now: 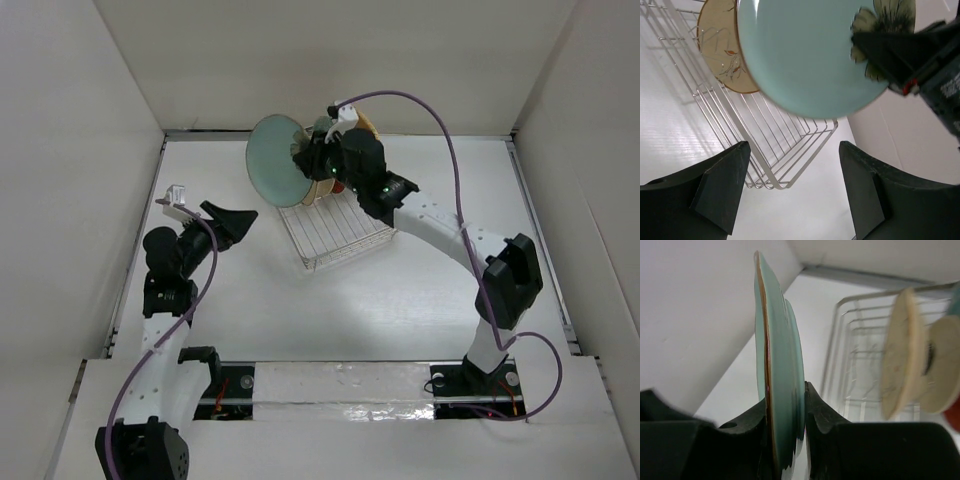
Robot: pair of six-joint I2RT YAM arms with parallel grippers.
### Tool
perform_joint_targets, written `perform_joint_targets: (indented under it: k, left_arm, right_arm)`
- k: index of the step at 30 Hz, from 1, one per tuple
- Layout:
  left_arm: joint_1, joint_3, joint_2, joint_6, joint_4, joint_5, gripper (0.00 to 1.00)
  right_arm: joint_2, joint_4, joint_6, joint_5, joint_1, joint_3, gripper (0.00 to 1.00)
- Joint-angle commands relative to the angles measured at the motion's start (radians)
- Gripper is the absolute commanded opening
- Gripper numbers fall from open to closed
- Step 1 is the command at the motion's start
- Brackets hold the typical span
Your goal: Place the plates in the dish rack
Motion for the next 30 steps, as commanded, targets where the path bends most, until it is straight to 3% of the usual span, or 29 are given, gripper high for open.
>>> perform_joint_targets:
  k: [1,4,10,11,13,14,17,20,22,23,26,30]
  left_arm:
    - [-0.046,0.06,-0.041,0.12,-0.083,-0.06,0.69]
    - [-0.078,0.06,-0.045,0.157,-0.134,-0.062,0.69]
    - [-0.233,0.119,-0.067,0.324,-0.255,-0.183,0.52]
    - [-0.292,0.147,-0.074,0.348,-0.275,-0.211,0.41]
    - [-0.343,0.164,-0.087,0.412,-0.323,-0.275,0.33]
    - [-0.384,0.168,-0.105,0.43,-0.323,-0.294,0.21]
    - [-0.412,0.155,-0.148,0.479,-0.369,-0.352,0.07]
    - [-0.422,0.133,-0.2,0.502,-0.38,-0.427,0.08]
    - [-0.422,0.141,-0.219,0.506,-0.392,-0.464,0.16]
    - [-0.422,0.136,-0.238,0.506,-0.387,-0.467,0.25]
    - [-0.422,0.135,-0.254,0.508,-0.372,-0.461,0.33]
    - [-0.422,0.142,-0.234,0.516,-0.378,-0.456,0.36]
  right_arm:
    - [-0.006,0.054,-0.139,0.251,-0.017,0.166,0.0]
    - [0.054,0.026,-0.217,0.364,-0.008,0.255,0.0]
    - [0.194,-0.023,-0.364,0.497,0.023,0.447,0.0]
    - [0.237,-0.04,-0.398,0.518,0.023,0.473,0.0]
    - [0.274,-0.058,-0.414,0.528,0.023,0.539,0.0]
    - [0.289,-0.066,-0.435,0.537,0.032,0.556,0.0]
    - [0.347,-0.09,-0.449,0.537,0.032,0.613,0.0]
    - [0.392,-0.094,-0.452,0.54,0.032,0.64,0.0]
    - [0.415,-0.094,-0.45,0.543,0.032,0.644,0.0]
    - [0.419,-0.094,-0.444,0.534,0.032,0.639,0.0]
    - [0.444,-0.094,-0.434,0.523,0.032,0.634,0.0]
    - [0.466,-0.118,-0.397,0.499,0.041,0.607,0.0]
